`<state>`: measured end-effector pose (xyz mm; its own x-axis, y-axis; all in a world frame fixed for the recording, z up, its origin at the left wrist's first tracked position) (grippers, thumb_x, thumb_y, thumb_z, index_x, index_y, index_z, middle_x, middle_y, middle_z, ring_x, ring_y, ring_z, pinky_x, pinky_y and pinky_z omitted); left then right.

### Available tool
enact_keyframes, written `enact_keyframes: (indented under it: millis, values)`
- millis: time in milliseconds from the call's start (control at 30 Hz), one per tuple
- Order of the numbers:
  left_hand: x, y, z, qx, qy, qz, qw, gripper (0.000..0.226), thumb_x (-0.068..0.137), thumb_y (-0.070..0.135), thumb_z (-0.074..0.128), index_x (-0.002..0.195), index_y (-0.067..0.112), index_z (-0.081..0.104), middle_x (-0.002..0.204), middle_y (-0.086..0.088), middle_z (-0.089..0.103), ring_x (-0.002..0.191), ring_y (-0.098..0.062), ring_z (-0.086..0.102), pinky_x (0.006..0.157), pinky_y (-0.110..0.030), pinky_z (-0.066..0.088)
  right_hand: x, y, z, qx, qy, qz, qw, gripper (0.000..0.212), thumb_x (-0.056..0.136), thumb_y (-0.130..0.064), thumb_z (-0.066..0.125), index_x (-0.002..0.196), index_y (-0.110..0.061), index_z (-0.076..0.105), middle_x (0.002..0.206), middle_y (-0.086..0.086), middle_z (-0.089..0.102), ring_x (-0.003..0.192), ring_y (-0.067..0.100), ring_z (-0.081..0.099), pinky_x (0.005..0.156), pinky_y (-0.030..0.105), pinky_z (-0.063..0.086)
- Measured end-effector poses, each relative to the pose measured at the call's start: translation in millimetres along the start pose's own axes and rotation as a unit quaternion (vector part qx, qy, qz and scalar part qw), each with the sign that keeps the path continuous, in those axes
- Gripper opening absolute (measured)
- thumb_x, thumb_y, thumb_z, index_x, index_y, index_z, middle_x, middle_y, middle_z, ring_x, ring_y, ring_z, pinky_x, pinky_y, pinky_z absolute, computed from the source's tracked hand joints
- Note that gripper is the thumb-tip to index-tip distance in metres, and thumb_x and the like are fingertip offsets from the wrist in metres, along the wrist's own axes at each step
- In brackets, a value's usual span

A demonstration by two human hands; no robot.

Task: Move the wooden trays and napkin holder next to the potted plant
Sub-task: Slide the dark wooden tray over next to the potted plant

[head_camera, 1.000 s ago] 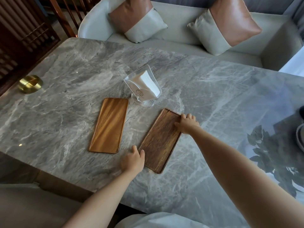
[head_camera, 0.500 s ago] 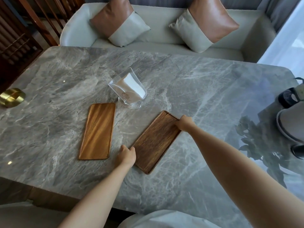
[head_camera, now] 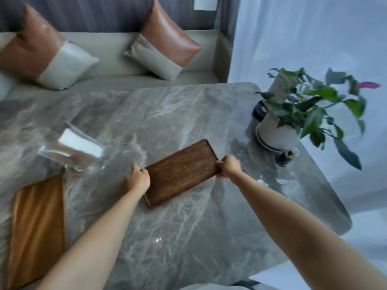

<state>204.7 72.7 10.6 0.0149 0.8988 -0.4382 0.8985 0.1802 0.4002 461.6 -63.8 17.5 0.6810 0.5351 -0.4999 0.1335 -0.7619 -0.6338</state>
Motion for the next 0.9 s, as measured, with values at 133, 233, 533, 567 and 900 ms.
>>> enact_keyframes:
  millis: [133,233,533,567,900]
  values:
    - [8.6,64.2,11.7,0.019,-0.008,0.057,0.998,0.037,0.098,0.021,0.03,0.131,0.008,0.042,0.134,-0.027,0.05,0.122,-0.041,0.049,0.103,-0.043,0.041,-8.2,32.9,-33.7,0.088,0.024,0.037,0.995,0.032,0.093,-0.011,0.054,0.063,-0.011,0.041,0.088,0.014,0.053,0.047,0.021,0.055,0.031,0.022,0.048]
    - [7.8,112.8,24.0,0.029,-0.036,0.1,0.994,0.04,0.097,0.02,0.03,0.136,0.011,0.038,0.138,-0.025,0.047,0.125,-0.04,0.046,0.106,-0.043,0.039,-12.6,58.9,-49.1,0.124,0.015,0.071,0.99,0.032,0.092,-0.012,0.056,0.065,-0.011,0.04,0.072,0.008,0.051,0.036,0.016,0.056,0.027,0.02,0.046]
    - [-2.0,231.0,70.5,0.067,-0.118,0.195,0.971,0.048,0.093,0.015,0.04,0.14,0.004,0.037,0.146,-0.021,0.04,0.133,-0.036,0.04,0.109,-0.039,0.035,-18.7,115.8,-76.7,0.213,-0.036,0.143,0.966,0.03,0.091,-0.007,0.059,0.068,-0.011,0.039,0.061,0.011,0.057,0.026,0.01,0.056,0.032,0.02,0.05]
    - [-2.4,240.1,76.9,0.072,-0.117,0.196,0.971,0.047,0.093,0.015,0.04,0.138,0.003,0.039,0.145,-0.022,0.042,0.131,-0.037,0.041,0.109,-0.04,0.036,-18.6,118.4,-77.9,0.212,-0.042,0.144,0.966,0.031,0.091,-0.006,0.058,0.067,-0.011,0.038,0.061,0.011,0.057,0.026,0.009,0.056,0.032,0.02,0.05]
    - [9.4,291.6,138.8,0.104,-0.12,0.209,0.965,0.045,0.09,0.006,0.037,0.134,-0.001,0.045,0.14,-0.024,0.046,0.127,-0.04,0.044,0.104,-0.04,0.04,2.5,136.3,-78.5,0.199,-0.103,0.165,0.96,0.033,0.096,-0.017,0.05,0.066,-0.004,0.052,0.058,0.01,0.06,0.032,0.005,0.057,0.046,0.02,0.054]
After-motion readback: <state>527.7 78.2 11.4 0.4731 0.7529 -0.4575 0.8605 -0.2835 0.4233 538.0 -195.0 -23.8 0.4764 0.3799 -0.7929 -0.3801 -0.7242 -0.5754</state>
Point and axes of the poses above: each hand's wrist, its own x-axis towards the middle knuckle, its own z-axis out of the palm, y = z × x, the point moved 5 cm from there along x, towards the middle knuckle
